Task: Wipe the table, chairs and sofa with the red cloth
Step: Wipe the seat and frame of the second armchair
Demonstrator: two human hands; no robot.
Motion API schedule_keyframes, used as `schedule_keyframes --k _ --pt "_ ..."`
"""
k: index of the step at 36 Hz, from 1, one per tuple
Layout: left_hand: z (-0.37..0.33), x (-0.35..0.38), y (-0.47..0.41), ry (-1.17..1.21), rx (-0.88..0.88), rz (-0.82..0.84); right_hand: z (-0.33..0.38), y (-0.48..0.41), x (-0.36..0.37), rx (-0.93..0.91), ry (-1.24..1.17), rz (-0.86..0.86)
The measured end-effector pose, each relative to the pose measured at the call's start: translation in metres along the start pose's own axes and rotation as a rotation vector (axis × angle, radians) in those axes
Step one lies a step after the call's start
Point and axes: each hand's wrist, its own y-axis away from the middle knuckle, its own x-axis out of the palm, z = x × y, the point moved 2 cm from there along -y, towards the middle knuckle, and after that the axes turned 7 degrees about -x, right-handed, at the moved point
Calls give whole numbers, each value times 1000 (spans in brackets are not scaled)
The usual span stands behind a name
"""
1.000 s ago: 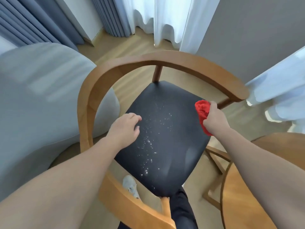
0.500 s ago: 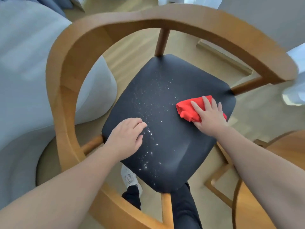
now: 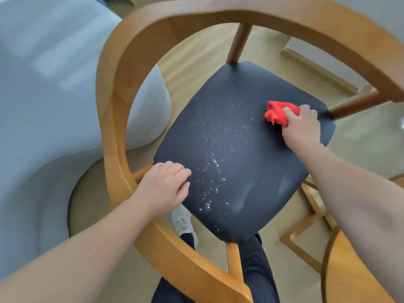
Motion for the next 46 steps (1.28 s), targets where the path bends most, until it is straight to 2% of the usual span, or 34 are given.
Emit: schedule_keyframes --k 3,6,10,12,18,21,24,27,31,34,37,41,46 --pt "2 -5 16 -31 30 -16 -8 -5 6 133 -44 79" --pt "8 -6 29 -61 7 -42 1 7 17 139 -112 93" --pt "14 -4 34 -78 -26 -82 23 36 32 48 -150 8" --pt "12 -6 34 -63 -16 -112 38 53 40 8 -165 19" --pt "12 -6 36 -31 -16 -166 98 135 72 -153 -216 199" --pt "14 -2 36 -40 -26 -162 118 171 89 -262 -152 249" --pt "14 -2 36 -29 -16 -183 128 191 91 -379 -82 327" --pt "15 -1 37 -25 5 -172 131 195 85 -400 -120 422" --pt "16 1 36 -22 32 -158 111 177 68 -405 -184 195" --pt "16 2 37 -20 45 -140 75 149 50 -279 -182 35" --pt "17 1 35 -28 44 -123 35 112 28 -131 -155 -52" --pt "15 -1 34 -56 24 -129 0 66 13 -32 -104 -11" --pt "14 -1 34 -54 -36 -138 19 70 32 -49 -111 82"
